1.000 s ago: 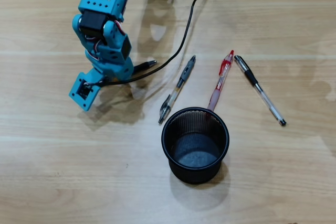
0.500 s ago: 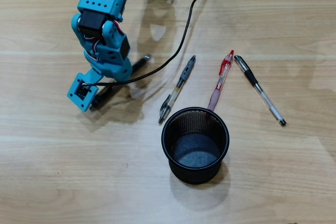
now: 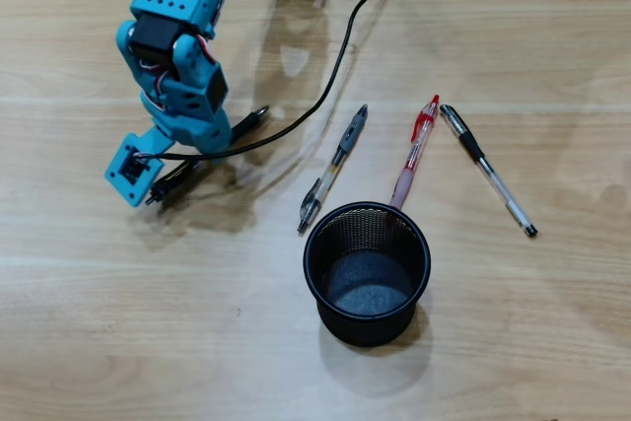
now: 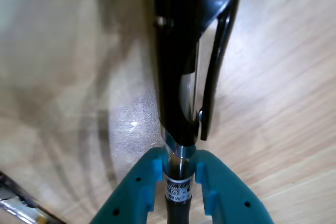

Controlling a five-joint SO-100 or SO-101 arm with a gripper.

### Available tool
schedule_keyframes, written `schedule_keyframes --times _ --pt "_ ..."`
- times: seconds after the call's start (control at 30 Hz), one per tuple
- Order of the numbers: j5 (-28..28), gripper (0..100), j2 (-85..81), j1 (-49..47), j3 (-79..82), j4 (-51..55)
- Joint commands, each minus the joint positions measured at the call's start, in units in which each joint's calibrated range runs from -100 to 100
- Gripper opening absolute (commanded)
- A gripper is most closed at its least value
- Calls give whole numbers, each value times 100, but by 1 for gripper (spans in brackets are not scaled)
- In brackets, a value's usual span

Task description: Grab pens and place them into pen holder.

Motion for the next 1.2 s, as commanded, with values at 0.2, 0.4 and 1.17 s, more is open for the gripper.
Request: schedule_keyframes --times 0.2,0.4,1.17 --pt "324 2 -1840 -53 -359 8" --pt "390 2 -3192 -380 217 -9" --pt "370 2 -4334 -2949 3183 -6440"
